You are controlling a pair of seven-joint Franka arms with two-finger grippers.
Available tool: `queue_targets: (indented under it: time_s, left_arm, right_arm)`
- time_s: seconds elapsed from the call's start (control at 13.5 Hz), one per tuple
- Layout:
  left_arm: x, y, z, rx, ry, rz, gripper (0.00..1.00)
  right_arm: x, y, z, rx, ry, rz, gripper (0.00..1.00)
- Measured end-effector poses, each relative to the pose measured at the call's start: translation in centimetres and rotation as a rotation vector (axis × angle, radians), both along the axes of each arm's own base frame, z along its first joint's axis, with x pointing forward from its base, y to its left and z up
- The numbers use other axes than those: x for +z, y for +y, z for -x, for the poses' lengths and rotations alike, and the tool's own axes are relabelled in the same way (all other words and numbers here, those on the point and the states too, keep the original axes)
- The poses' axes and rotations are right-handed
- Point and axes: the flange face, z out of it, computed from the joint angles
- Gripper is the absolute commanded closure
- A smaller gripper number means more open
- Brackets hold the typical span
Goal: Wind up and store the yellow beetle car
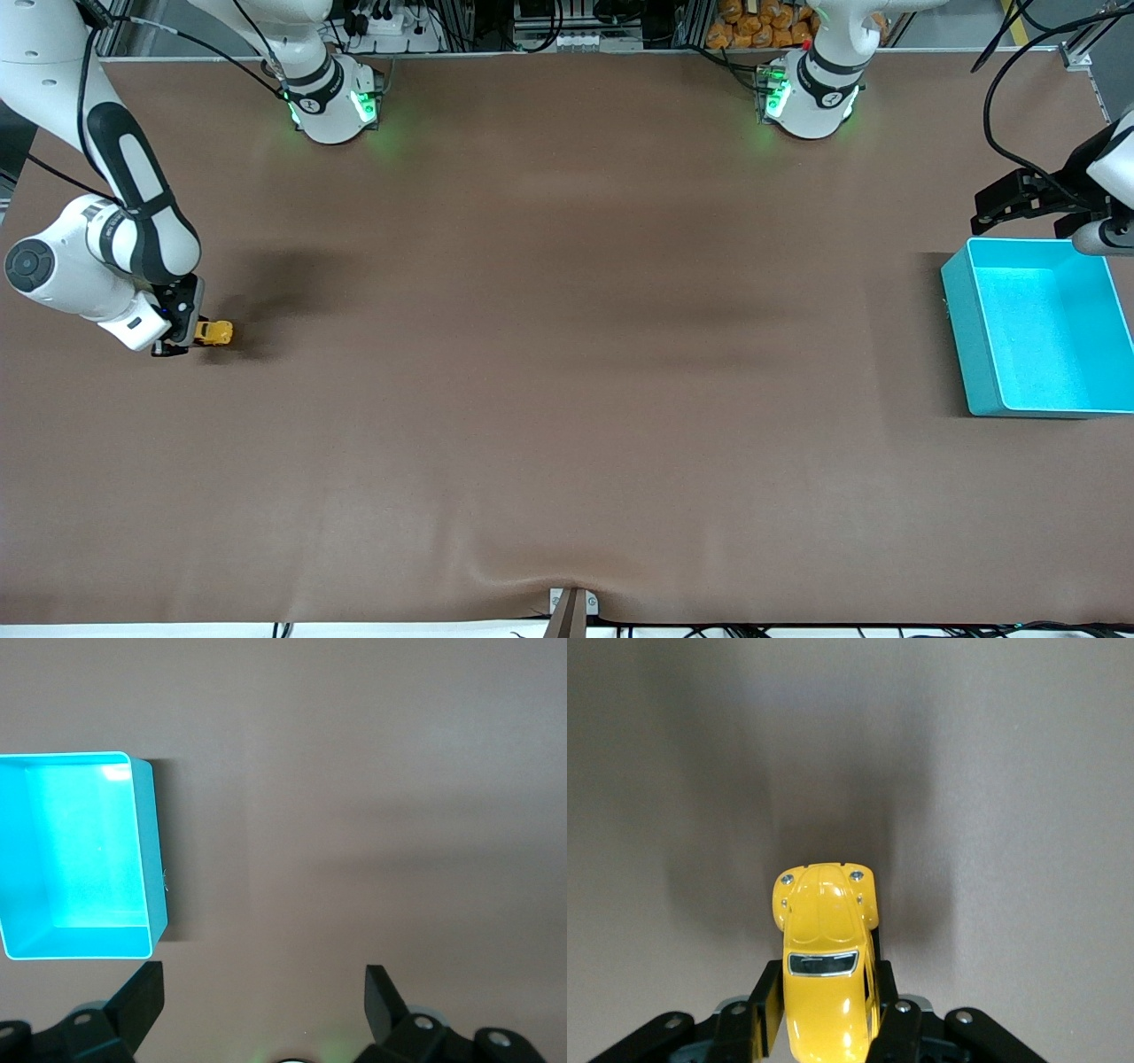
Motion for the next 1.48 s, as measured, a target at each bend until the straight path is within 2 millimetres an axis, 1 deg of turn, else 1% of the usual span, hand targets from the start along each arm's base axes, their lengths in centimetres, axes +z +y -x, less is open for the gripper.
queue_targets:
  time_s: [0.52,0.81,1.33,1.48]
  left_arm:
    - [0.0,0.0,0.0,0.000,0.000,0.000,0.00]
    - [0.0,0.0,0.0,0.000,0.000,0.000,0.00]
    - [0.0,0.0,0.0,0.000,0.000,0.000,0.00]
    - [0.0,0.0,0.0,0.000,0.000,0.000,0.00]
  right_arm:
    - [0.0,-3.3,0.1,0.005,-0.001,0.000,0.72]
    - [0.0,-4.1,0.1,-0.002,0.005,-0.003,0.72]
    - [0.0,-6.3,0.5,-0.037,0.000,-0.001,0.72]
    - [0.0,-6.4,0.5,-0.039,-0.001,-0.001,0.69]
